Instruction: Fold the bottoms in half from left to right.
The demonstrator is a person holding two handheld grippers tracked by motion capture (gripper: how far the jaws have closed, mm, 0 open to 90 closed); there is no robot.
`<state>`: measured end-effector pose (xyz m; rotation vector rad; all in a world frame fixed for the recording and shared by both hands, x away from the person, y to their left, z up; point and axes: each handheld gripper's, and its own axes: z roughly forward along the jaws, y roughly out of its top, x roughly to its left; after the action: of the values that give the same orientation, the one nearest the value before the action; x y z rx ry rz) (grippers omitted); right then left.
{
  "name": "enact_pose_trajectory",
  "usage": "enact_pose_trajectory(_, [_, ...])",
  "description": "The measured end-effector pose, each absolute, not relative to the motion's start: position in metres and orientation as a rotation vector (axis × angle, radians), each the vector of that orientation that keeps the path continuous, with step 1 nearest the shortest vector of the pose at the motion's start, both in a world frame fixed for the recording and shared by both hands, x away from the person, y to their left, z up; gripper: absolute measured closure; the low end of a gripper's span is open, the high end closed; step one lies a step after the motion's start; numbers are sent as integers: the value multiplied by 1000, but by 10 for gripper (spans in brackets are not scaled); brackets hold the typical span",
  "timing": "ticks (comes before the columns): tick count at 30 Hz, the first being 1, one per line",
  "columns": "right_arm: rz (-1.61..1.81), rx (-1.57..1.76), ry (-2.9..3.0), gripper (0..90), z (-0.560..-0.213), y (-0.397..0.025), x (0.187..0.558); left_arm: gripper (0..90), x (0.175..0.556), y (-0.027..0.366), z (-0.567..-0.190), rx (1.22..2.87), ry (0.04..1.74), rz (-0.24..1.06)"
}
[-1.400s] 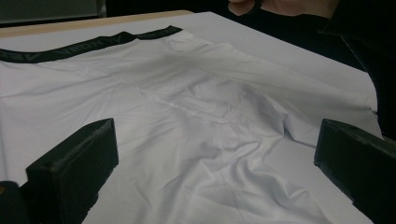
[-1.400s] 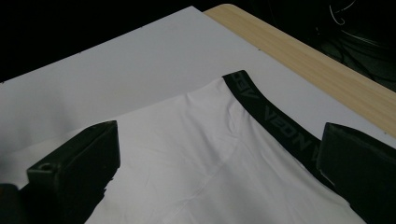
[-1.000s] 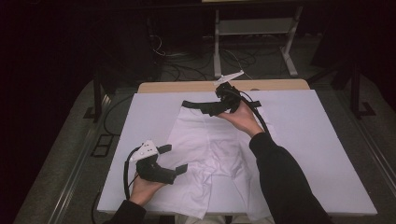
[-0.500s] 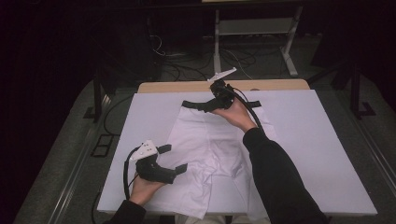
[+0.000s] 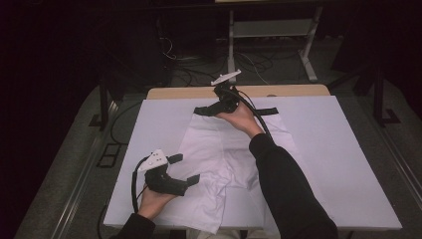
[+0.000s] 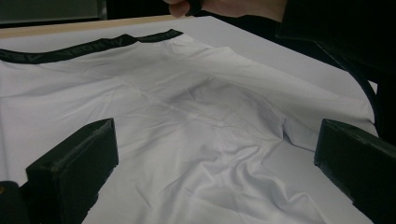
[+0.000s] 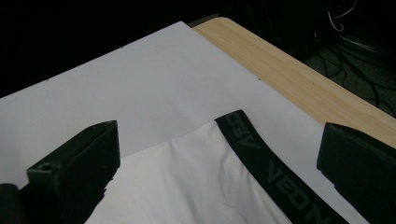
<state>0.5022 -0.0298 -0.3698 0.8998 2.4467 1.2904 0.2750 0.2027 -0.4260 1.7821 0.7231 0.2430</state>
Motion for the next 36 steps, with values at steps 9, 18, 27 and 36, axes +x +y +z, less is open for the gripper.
enact_pose_trajectory(9, [1273,910,2480,0,-388,-9,514,0,275,203,-425,1778,718,240])
enact_pose_trajectory(18, [1287,957,2454,0,-405,-5,526,0,275,203,-425,1774,718,238])
enact_pose_trajectory(27, [1262,1006,2441,0,-422,-3,537,0,275,203,-425,1775,716,239])
enact_pose_trajectory(36, [1217,1015,2471,69,-439,16,546,0,275,204,-425,1770,717,239])
